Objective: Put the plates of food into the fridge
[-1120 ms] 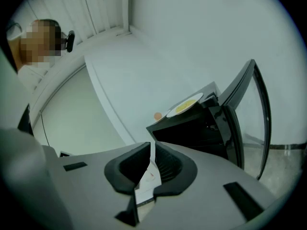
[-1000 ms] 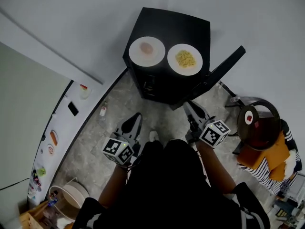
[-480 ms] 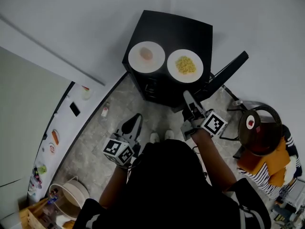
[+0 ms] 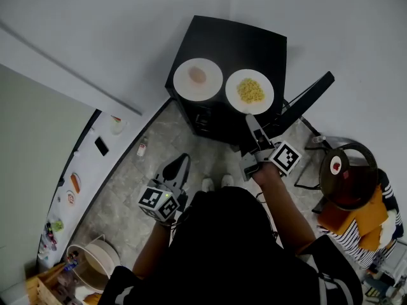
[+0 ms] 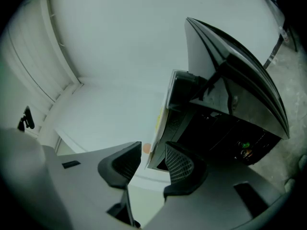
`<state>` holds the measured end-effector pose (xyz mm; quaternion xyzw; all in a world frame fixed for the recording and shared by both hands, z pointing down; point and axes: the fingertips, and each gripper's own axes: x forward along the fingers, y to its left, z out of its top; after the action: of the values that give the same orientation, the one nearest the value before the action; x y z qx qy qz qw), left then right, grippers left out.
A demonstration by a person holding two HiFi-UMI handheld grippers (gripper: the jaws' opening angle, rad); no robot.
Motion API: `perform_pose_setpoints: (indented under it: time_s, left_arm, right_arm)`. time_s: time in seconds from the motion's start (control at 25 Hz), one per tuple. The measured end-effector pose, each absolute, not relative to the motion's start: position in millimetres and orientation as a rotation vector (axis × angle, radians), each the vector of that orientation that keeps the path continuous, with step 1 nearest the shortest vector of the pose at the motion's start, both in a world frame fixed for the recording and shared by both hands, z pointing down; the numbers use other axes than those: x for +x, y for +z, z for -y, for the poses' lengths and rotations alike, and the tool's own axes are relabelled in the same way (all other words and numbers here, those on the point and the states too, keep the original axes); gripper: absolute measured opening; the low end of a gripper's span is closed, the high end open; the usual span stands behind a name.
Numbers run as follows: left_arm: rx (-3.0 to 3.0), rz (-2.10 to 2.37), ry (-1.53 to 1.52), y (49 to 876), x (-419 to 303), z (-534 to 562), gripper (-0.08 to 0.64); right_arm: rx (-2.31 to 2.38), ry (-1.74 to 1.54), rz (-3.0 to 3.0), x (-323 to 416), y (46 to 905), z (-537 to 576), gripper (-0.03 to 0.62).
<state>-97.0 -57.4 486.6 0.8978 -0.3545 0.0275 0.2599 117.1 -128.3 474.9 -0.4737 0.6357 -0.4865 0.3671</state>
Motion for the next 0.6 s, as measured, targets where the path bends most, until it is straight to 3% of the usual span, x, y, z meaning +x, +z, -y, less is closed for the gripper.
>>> perform_pose_setpoints:
  time_s: [0.6]
  left_arm:
    - [2.436, 0.954, 0.086, 486, -98, 68, 0.032]
  right_arm:
    - [-1.195, -1.316, -1.442, 129, 488, 154, 0.149]
